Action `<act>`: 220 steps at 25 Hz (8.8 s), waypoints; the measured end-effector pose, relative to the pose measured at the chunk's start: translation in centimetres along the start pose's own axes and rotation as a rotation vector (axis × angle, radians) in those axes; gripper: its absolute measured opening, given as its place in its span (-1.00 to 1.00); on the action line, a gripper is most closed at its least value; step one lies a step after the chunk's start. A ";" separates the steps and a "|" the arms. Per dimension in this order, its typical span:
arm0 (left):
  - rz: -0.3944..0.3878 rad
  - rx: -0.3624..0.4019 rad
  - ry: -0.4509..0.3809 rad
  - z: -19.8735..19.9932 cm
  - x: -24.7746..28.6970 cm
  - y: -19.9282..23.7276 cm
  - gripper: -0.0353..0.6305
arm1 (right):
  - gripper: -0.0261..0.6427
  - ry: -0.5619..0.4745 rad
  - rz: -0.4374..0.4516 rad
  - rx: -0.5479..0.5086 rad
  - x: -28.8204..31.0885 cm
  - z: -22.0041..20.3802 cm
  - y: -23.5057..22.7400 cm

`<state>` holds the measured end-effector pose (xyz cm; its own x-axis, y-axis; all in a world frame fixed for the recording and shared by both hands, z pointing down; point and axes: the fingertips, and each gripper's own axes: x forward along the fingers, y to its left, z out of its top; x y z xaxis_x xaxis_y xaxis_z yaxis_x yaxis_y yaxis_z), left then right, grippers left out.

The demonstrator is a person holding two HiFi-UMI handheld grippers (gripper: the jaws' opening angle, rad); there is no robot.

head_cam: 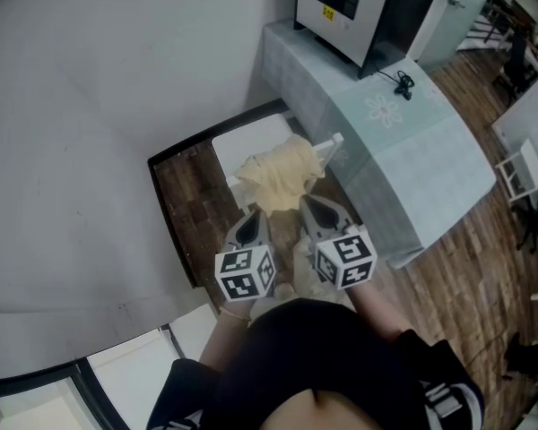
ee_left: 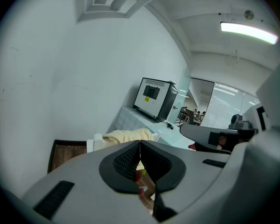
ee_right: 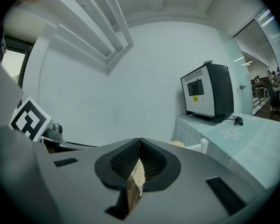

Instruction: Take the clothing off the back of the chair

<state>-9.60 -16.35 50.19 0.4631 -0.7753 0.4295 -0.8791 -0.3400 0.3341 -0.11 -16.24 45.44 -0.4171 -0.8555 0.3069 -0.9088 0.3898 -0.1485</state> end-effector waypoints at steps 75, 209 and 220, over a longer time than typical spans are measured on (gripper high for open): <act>0.242 -0.124 0.154 -4.6 16.6 5.7 -0.07 | -0.20 0.318 0.087 -0.136 15.8 -7.4 -14.3; -0.045 0.076 0.153 -8.3 -2.5 -2.4 -0.70 | -0.66 0.131 -0.122 -0.042 -6.1 -7.9 0.1; -0.062 0.079 0.153 -7.9 -2.3 -2.8 -0.70 | -0.66 0.118 -0.137 -0.029 -6.4 -7.6 -0.1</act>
<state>-7.29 -9.38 54.88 0.5231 -0.6634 0.5351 -0.8517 -0.4301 0.2994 2.63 -8.20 50.58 -0.2853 -0.8561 0.4310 -0.9565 0.2830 -0.0710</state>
